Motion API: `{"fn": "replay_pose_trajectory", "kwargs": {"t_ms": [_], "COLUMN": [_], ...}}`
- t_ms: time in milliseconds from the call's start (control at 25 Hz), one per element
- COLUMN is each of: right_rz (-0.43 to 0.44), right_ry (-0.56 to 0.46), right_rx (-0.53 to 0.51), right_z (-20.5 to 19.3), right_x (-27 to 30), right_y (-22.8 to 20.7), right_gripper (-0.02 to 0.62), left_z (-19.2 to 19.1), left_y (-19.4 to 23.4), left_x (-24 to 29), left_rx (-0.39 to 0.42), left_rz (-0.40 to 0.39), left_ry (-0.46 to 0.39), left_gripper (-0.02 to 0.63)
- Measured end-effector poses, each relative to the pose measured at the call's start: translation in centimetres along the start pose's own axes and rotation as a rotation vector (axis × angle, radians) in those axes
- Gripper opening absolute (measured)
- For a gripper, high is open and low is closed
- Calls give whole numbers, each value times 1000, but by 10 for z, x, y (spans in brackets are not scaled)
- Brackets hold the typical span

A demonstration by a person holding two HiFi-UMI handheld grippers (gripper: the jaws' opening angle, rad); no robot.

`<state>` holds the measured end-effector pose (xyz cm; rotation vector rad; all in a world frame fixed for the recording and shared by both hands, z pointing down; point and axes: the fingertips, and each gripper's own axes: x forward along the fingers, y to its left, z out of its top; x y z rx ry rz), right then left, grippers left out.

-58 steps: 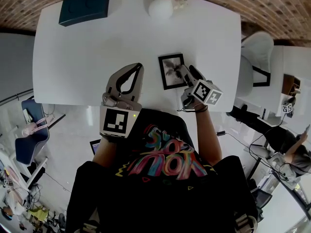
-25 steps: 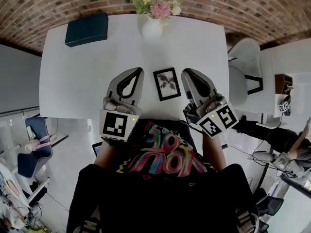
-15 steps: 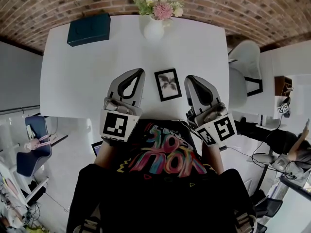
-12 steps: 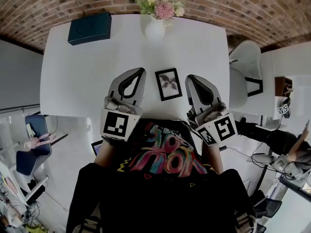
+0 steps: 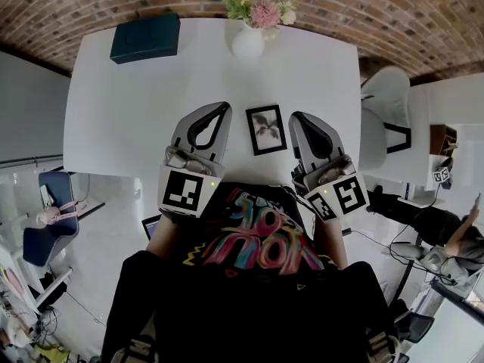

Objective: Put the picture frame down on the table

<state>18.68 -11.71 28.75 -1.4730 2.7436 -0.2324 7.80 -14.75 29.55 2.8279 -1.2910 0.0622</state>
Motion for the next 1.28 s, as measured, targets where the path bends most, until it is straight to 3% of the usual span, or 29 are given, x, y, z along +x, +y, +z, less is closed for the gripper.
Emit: {"fn": "replay_pose_trajectory", "kwargs": {"t_ms": [680, 1280], "right_rz": [13, 53], "right_ry": [12, 35], "right_rx": [32, 39], "right_z": [-7, -12], "right_x": [2, 6], "right_y": [-2, -5], "right_gripper": [20, 20], "left_z": [-2, -6], "left_y": [4, 1], "left_x": [1, 15], "left_rx": [-12, -49], "left_rz": [6, -83], "left_ry": [3, 25], "left_gripper": [25, 25]}}
